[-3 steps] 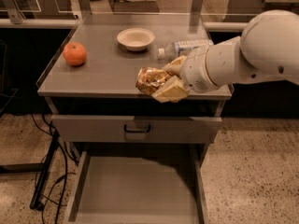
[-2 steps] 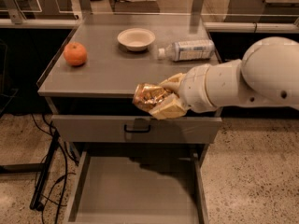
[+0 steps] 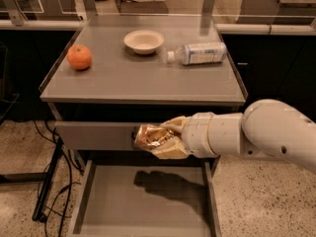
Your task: Place orange can into middle drawer
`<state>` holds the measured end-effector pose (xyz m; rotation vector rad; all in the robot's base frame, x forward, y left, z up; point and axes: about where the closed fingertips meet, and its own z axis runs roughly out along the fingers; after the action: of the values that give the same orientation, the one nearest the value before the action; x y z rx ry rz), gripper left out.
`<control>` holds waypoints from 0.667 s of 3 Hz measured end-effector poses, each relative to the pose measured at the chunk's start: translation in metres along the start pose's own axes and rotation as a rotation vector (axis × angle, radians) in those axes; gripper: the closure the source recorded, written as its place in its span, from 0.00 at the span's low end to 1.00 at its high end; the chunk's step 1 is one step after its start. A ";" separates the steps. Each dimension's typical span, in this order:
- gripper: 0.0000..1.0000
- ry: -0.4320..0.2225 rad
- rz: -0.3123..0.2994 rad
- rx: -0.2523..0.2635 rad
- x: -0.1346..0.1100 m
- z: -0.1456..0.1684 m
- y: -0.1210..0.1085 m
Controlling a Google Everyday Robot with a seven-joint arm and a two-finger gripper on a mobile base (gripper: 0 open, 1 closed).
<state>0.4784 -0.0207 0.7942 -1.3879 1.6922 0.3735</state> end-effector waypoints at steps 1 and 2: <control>1.00 -0.018 0.028 -0.003 0.041 0.045 0.012; 1.00 -0.030 0.054 -0.002 0.066 0.074 0.016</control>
Offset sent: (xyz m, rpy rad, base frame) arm 0.0292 0.0192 -0.1398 0.0686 0.0438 -0.0321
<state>0.4977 -0.0049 0.6965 -1.3345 1.7077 0.4247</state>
